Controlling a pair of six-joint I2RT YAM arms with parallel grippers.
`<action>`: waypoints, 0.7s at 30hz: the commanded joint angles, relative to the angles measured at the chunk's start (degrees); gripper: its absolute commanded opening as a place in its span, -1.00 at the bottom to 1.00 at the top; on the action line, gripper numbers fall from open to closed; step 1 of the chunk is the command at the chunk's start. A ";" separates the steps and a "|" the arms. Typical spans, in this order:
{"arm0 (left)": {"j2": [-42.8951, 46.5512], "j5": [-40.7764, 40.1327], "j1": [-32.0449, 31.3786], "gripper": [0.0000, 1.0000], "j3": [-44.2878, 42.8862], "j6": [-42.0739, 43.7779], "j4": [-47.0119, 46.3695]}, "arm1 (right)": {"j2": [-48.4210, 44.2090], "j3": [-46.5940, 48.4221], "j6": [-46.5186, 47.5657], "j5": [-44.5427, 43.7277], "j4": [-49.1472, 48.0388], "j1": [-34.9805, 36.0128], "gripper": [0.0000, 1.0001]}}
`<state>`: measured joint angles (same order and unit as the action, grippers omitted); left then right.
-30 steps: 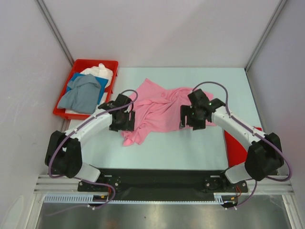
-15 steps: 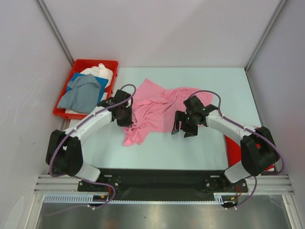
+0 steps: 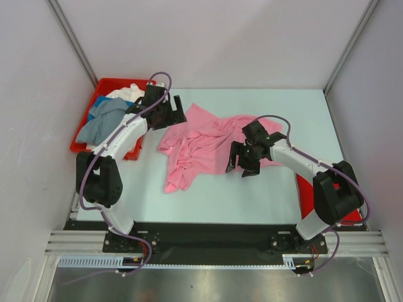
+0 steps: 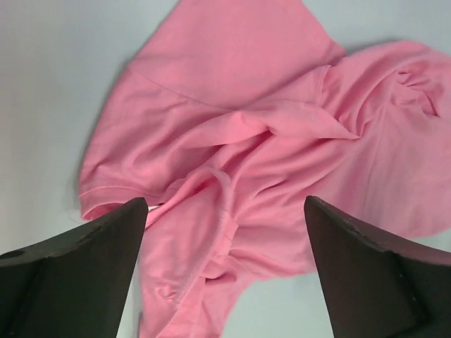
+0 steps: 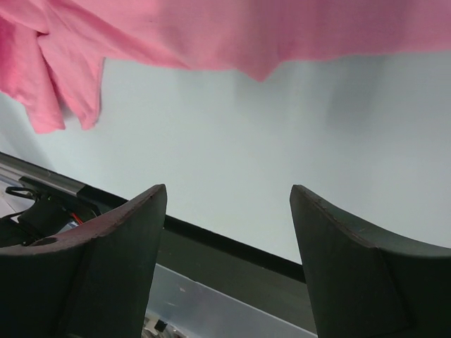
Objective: Fold and stack the t-shirts
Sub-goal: Flatten the tshirt out
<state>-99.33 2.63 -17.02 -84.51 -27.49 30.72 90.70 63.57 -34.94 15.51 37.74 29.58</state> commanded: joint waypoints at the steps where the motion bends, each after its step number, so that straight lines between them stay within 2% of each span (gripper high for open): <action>1: 3.78 -3.53 -0.47 1.00 -3.39 5.58 5.90 | -3.33 -2.30 0.75 0.05 0.67 -1.02 0.54; 2: 4.75 -3.08 -1.08 0.83 -1.99 6.12 6.89 | -3.68 -3.36 0.75 0.40 0.41 -1.19 0.54; 4: 10.62 -1.07 -1.96 0.55 6.34 7.09 6.81 | -4.03 -4.33 0.49 1.01 -0.82 -1.46 0.54; 5: 12.82 -0.96 -2.84 0.24 12.73 7.18 6.72 | -4.30 -4.77 0.40 1.45 -1.17 -1.72 0.54; 6: 17.98 -1.05 -3.28 0.12 15.66 7.18 6.72 | -4.56 -4.86 0.40 1.63 -1.43 -1.81 0.54; 8: 22.58 -0.01 -4.51 0.00 20.94 6.66 7.16 | -5.61 -5.38 0.57 1.72 -1.61 -1.98 0.53; 9: 24.34 0.61 -5.04 0.01 25.05 6.13 7.07 | -6.05 -5.74 0.66 1.55 -1.87 -1.99 0.54; 11: 26.47 1.14 -6.44 0.38 28.16 4.29 7.95 | -7.02 -6.79 0.75 1.54 -2.23 -2.25 0.54; 13: 25.07 1.41 -6.89 0.61 31.06 2.36 7.52 | -7.99 -8.90 0.49 2.07 -3.28 -3.13 0.54; 15: 23.58 1.32 -6.89 0.63 32.73 1.56 5.59 | -9.21 -10.65 0.22 2.95 -3.89 -3.83 0.53; 21: 13.91 -2.37 -6.89 0.41 28.88 2.79 3.38 | -13.00 -12.24 0.22 2.77 -2.85 -4.27 0.54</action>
<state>-81.91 2.63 -23.79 -52.75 -24.56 36.80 81.21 51.55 -34.94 17.50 35.35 25.58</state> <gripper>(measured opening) 0.712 0.767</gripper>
